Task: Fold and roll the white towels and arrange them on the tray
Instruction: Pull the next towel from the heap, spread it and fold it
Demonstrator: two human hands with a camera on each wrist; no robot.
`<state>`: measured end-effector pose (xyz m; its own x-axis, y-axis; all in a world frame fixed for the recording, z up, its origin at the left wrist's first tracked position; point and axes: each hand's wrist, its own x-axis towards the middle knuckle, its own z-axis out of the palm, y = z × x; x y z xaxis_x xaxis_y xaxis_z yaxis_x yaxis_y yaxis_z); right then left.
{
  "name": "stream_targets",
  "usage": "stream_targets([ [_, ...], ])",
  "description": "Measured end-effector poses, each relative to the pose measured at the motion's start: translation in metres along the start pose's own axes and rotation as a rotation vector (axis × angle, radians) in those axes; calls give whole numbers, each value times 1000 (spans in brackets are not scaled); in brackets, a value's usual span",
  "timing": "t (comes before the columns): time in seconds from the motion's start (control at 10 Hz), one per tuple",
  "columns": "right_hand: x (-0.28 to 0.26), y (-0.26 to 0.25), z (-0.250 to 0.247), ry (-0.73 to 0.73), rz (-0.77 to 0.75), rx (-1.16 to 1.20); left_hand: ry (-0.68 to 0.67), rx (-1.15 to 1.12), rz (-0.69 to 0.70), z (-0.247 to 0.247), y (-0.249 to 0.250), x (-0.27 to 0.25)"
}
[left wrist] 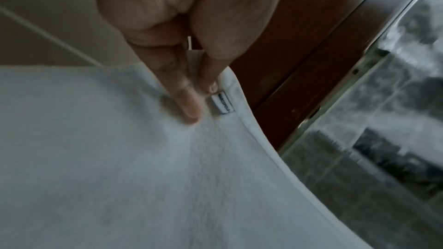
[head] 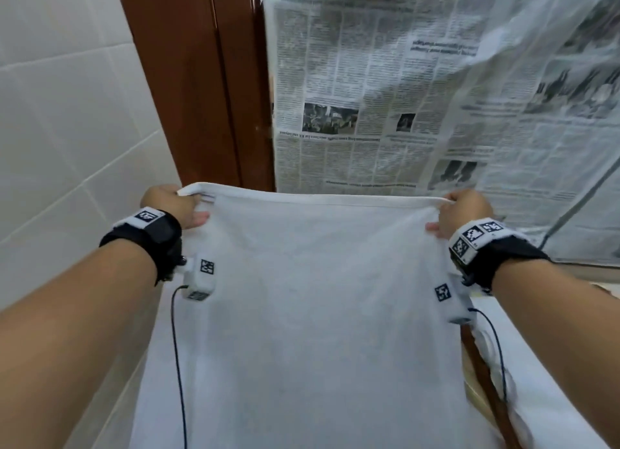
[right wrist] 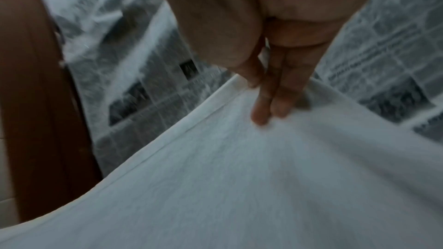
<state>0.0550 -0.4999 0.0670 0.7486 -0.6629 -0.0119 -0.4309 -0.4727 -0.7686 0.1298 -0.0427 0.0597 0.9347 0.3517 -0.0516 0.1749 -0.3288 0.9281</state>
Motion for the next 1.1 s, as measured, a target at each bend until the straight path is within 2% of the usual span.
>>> stream_targets([
  [0.1, 18, 16, 50, 46, -29, -9, 12, 25, -23, 38, -44, 47],
  [0.2, -3, 40, 107, -53, -108, -54, -12, 272, 68, 71, -80, 47],
  [0.3, -41, 71, 160, -304, -190, -256, -181, 428, 91, 103, -119, 36],
  [0.4, -82, 96, 192, -500, -259, -573, -392, 620, 120, 119, -149, 21],
  [0.5, -117, 112, 200, -647, -236, -725, -443, 595, 243, 126, -158, -15],
  [0.6, -144, 133, 196, -730, -113, -769, -526, 548, 351, 123, -168, -65],
  [0.7, -154, 158, 186, -785, -27, -777, -653, 621, 319, 111, -190, -117],
  [0.8, -159, 178, 178, -805, -58, -795, -704, 841, 140, 94, -221, -152],
  [0.9, -160, 183, 175, -827, -56, -804, -692, 1049, 50, 75, -249, -171],
  [1.1, -170, 188, 169, -846, -74, -806, -694, 1117, 27, 54, -267, -195],
])
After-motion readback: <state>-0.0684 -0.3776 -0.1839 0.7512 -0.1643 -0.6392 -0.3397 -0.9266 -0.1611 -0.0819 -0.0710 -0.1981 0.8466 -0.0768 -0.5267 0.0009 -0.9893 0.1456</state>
